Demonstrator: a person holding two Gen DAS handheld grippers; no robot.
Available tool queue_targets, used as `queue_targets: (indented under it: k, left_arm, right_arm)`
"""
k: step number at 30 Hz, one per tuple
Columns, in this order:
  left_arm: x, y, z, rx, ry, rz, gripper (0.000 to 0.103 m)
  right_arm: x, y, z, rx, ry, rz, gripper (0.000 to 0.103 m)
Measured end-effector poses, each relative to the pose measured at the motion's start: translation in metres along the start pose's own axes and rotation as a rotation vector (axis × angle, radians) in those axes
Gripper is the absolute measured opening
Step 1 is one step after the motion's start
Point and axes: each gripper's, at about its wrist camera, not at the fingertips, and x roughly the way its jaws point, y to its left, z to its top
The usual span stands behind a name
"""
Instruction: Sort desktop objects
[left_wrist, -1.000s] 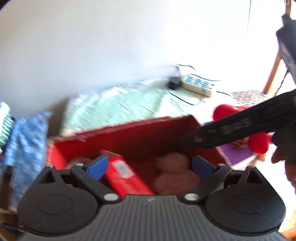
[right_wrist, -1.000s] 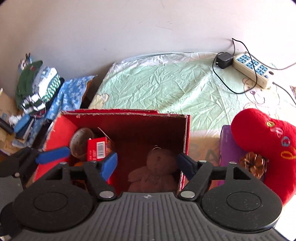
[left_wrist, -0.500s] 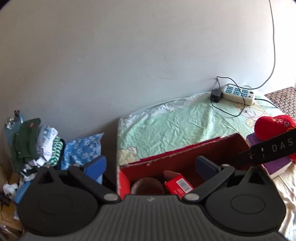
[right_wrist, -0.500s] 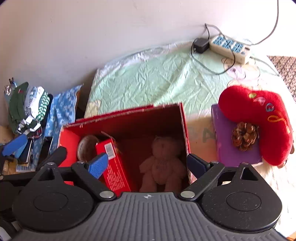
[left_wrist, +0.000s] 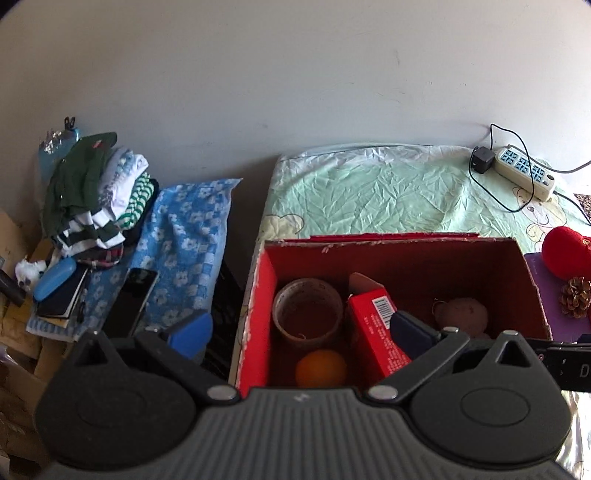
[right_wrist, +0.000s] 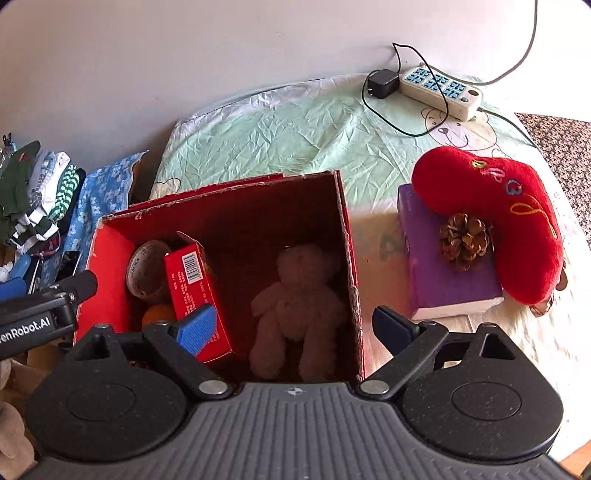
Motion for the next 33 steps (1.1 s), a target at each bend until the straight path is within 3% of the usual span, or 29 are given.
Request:
queue_targets:
  k: [7,12,25,33]
  left_arm:
    - [-0.021,-0.004,-0.037,0.017,-0.086,-0.080,0.102]
    - [-0.018,-0.010,-0.052,0.012,-0.066,-0.084,0.102]
    - [-0.006,-0.005,-0.050,-0.026,0.020,-0.016,0.102]
    - [-0.007,0.005,-0.051,-0.032,-0.012,0.015,0.102]
  right_arm:
    - [-0.006,0.007,-0.021,-0.045,-0.023,-0.051,0.094]
    - [-0.006,0.009,-0.029,-0.074,-0.025,-0.081,0.091]
    - [-0.010,0.013,-0.023,-0.063,-0.074,-0.044,0.091]
    - [0.000,0.027,-0.027,-0.070,-0.060,-0.008,0.090]
